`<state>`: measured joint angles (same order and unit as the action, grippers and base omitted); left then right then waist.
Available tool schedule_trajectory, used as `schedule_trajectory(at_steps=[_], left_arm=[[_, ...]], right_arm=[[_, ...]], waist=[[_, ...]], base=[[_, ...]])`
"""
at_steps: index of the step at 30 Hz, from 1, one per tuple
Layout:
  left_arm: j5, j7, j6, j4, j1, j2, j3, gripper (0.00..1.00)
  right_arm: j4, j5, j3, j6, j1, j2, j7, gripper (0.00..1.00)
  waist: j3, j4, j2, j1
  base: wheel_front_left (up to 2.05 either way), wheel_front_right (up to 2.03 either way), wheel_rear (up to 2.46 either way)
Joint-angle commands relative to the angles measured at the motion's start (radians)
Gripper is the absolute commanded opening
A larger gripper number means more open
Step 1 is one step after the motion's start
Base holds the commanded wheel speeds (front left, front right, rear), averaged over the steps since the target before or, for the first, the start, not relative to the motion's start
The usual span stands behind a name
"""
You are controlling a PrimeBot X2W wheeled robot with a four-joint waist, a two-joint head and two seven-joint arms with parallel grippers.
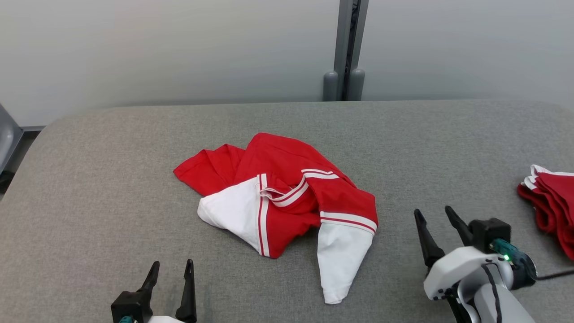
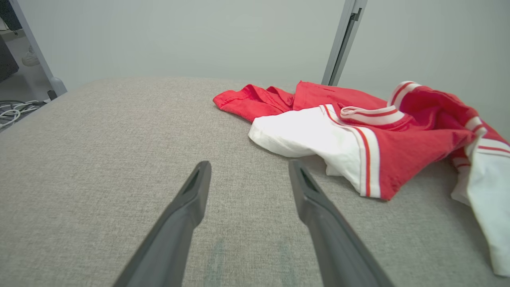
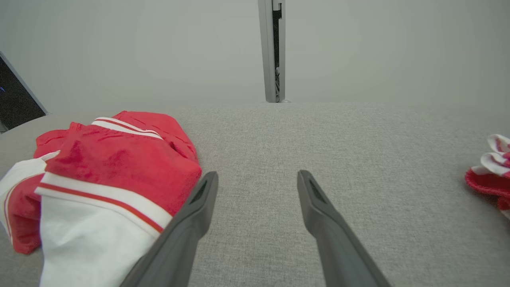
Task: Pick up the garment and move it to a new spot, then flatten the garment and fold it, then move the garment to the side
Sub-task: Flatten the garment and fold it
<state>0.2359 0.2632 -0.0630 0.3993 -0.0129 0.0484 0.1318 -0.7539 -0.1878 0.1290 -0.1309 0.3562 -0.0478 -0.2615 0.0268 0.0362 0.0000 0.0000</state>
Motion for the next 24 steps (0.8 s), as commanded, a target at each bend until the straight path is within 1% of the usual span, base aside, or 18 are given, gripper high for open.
schedule_trajectory(at_steps=[1,8,12,15,19,20,23,24], left_arm=[[-0.01,0.002,-0.005,-0.006,-0.003,0.004,-0.005,1.0],[-0.034,0.002,-0.009,-0.021,-0.02,0.004,-0.025,1.0],[-0.042,0.002,-0.004,-0.022,-0.023,0.004,-0.032,1.0],[-0.042,0.002,-0.001,-0.02,-0.019,0.004,-0.025,1.0],[-0.028,0.002,-0.001,-0.014,-0.007,0.005,-0.001,1.0],[-0.02,0.002,-0.002,-0.01,-0.003,0.004,0.011,1.0],[-0.006,0.002,-0.008,-0.004,0.006,0.004,0.025,1.0],[-0.006,0.002,-0.008,-0.004,0.006,0.004,0.025,1.0]], right_arm=[[0.019,-0.003,-0.014,0.0,-0.016,-0.006,-0.005,1.0],[0.158,0.003,-0.056,0.0,-0.149,-0.006,-0.005,1.0],[0.183,0.003,-0.048,0.0,-0.181,-0.006,-0.005,1.0],[0.179,-0.004,-0.001,0.0,-0.164,-0.006,-0.005,1.0],[0.143,0.0,0.112,0.0,-0.077,-0.005,0.004,1.0],[0.118,-0.013,0.187,0.0,-0.005,-0.005,0.039,1.0],[0.085,-0.038,0.273,0.0,0.115,-0.006,0.113,1.0],[0.085,-0.038,0.273,0.0,0.115,-0.006,0.113,1.0]], waist=[[-0.006,-0.005,0.0,0.0],[-0.017,-0.023,0.0,0.0],[-0.017,-0.028,0.0,0.0],[-0.014,-0.023,0.0,0.0],[-0.002,0.004,0.0,0.0],[0.003,0.022,0.0,0.0],[0.013,0.055,0.0,0.0],[0.013,0.055,0.0,0.0]], base=[[0.0,0.0,0.0],[0.0,0.0,0.0],[0.0,0.0,0.0],[0.0,0.0,0.0],[0.0,0.0,0.0],[0.0,0.0,0.0],[0.0,0.0,0.0],[0.0,0.0,0.0]])
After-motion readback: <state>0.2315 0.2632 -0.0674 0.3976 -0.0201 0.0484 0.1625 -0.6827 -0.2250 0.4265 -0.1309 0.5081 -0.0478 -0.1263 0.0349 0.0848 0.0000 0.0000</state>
